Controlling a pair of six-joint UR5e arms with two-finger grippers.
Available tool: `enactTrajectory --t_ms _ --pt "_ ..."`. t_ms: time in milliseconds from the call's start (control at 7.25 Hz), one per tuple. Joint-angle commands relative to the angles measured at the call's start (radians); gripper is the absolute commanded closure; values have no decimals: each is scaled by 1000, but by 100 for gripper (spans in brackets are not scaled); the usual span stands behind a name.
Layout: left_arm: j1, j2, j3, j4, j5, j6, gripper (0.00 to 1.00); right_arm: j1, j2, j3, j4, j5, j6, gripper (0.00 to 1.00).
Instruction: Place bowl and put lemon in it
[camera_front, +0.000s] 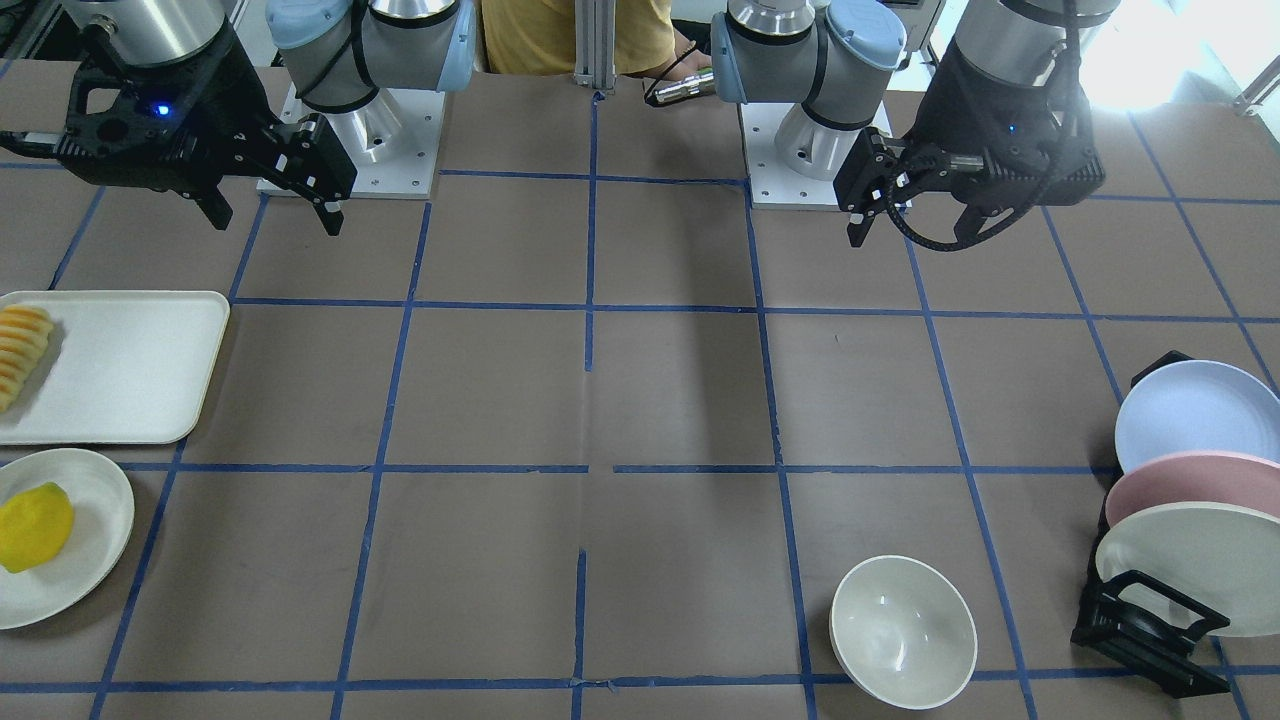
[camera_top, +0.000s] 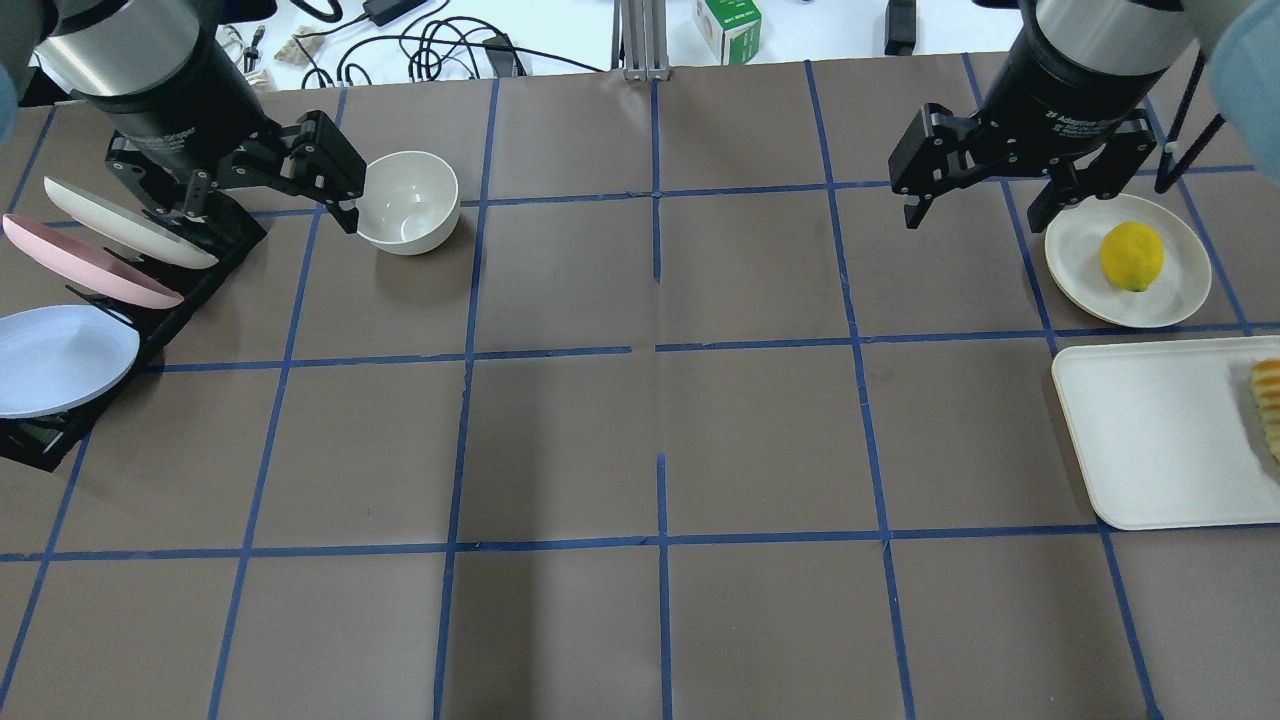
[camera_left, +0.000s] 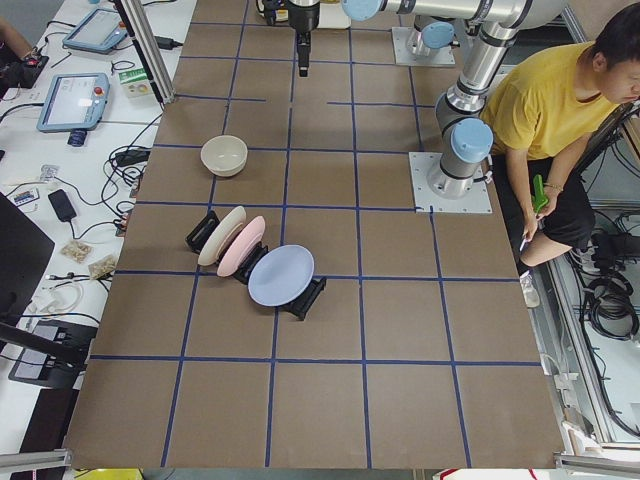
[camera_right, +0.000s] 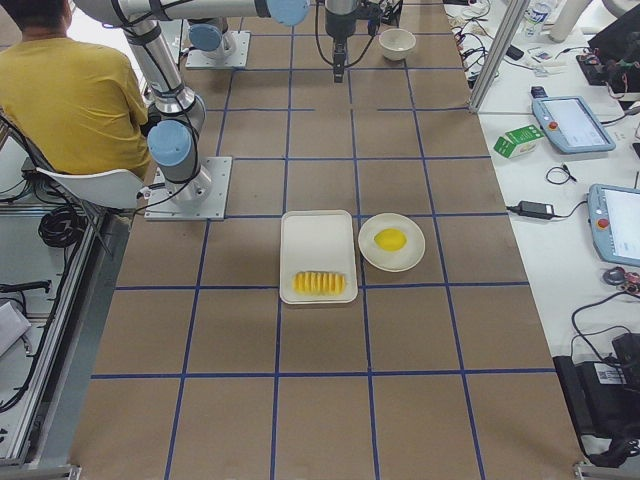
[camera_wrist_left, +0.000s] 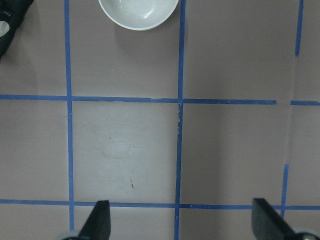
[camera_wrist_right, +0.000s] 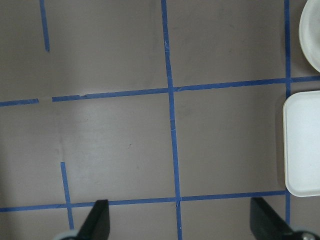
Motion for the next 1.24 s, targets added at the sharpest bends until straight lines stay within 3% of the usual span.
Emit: enactTrajectory --t_ms 0,966,1103 --pt "0 -8 8 -5 0 0 0 -1 0 1 1 -3 -1 0" --pt "10 -7 -4 -25 2 2 0 -9 5 1 -5 -14 2 0" --pt "21 -63 3 -12 3 15 0 -9 5 1 -3 -17 12 0"
